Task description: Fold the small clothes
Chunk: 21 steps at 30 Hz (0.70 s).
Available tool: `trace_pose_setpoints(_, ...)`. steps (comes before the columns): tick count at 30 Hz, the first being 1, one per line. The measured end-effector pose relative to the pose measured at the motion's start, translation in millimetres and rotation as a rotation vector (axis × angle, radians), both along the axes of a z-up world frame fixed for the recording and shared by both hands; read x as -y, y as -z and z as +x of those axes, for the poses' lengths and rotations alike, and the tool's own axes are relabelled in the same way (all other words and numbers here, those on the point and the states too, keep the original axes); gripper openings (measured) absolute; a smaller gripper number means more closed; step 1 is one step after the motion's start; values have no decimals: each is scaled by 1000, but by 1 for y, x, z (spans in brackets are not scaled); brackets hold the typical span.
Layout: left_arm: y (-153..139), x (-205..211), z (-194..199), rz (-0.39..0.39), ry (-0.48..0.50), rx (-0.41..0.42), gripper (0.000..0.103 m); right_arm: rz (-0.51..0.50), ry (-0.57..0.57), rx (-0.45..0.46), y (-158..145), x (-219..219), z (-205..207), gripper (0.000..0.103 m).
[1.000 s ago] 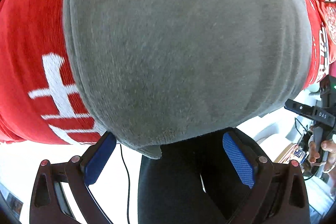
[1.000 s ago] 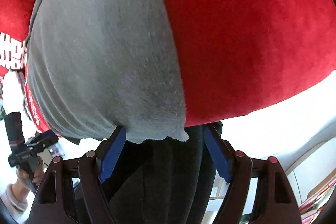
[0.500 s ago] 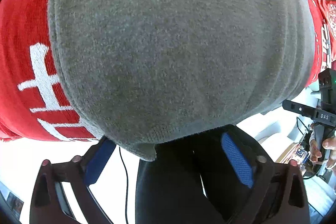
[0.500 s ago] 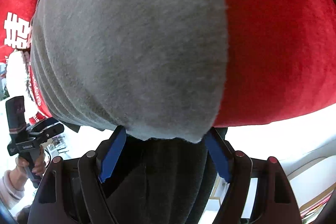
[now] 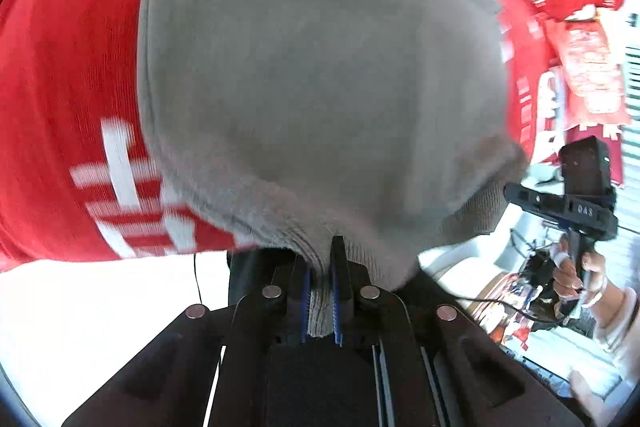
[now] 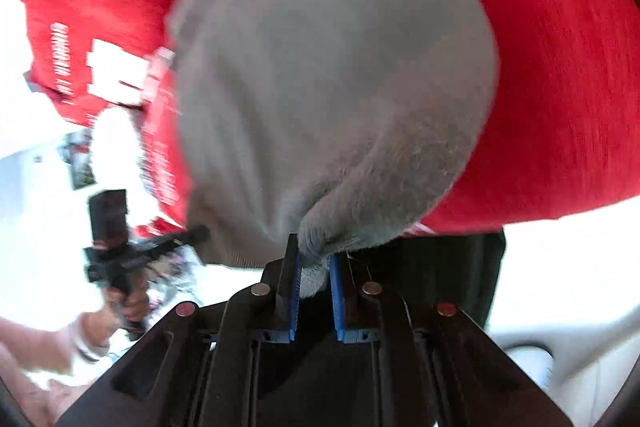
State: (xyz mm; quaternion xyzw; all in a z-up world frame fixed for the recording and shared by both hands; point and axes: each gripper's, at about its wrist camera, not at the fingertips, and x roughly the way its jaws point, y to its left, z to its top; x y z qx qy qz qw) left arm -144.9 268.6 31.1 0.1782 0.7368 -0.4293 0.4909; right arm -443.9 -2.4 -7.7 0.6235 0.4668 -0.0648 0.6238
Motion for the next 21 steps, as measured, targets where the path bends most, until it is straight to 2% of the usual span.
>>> trace_pose_setpoints(3, -22, 23, 25, -68, -16, 40, 9, -40, 77, 108, -32, 31, 20, 15)
trace_pose_setpoints(6, -21, 58, 52, -95, -24, 149, 9, -85, 129, 156, -40, 73, 49, 14)
trace_pose_setpoints(9, -11, 85, 73, -86, -52, 250, 9, -120, 148, 117, -31, 95, 77, 14)
trace_pose_setpoints(12, -11, 98, 91, -80, -106, 330, 9, -137, 194, 26, -14, 126, 89, 15)
trace_pose_setpoints(18, -24, 99, 118, -30, -120, 420, 10, -199, 277, -66, -17, 156, 77, 17)
trace_pose_setpoints(19, -26, 98, 122, -23, -116, 440, 33, -222, 273, -76, -23, 158, 75, 24)
trace_pose_setpoints(20, -28, 97, 122, -13, -115, 474, 55, -241, 264, -83, -28, 156, 76, 39)
trace_pose_setpoints(21, -30, 97, 122, -7, -127, 515, 100, -281, 232, -104, -35, 155, 78, 48)
